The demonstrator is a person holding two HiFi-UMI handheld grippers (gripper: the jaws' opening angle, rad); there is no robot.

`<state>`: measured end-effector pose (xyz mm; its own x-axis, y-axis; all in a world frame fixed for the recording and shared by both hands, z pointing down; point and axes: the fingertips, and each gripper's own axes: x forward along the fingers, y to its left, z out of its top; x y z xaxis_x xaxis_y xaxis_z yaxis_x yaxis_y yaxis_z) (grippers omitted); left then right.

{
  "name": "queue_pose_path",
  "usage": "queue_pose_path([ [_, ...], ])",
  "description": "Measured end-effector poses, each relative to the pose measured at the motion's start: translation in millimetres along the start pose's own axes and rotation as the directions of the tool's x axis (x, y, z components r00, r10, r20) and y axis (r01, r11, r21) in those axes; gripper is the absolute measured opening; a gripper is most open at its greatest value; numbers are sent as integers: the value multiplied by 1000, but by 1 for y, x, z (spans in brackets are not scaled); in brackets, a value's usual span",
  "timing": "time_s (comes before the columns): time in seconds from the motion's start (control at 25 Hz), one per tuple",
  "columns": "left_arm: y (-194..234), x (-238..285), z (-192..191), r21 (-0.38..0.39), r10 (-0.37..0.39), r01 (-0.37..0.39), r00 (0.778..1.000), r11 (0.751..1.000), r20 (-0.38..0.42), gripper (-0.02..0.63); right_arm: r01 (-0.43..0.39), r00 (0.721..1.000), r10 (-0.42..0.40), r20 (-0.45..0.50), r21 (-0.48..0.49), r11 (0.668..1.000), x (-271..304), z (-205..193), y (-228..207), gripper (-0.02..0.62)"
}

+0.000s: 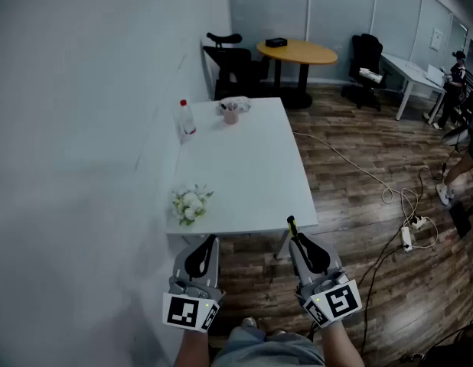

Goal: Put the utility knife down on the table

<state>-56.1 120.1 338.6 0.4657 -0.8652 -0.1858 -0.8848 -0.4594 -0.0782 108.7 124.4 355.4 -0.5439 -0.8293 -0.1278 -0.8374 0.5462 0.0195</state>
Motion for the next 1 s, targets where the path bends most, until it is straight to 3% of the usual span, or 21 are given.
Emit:
queue_pose_path([
  [1.0,29,1,-10,-15,-53,53,999,998,0,12,52,999,-53,7,28,998,22,-7,14,52],
])
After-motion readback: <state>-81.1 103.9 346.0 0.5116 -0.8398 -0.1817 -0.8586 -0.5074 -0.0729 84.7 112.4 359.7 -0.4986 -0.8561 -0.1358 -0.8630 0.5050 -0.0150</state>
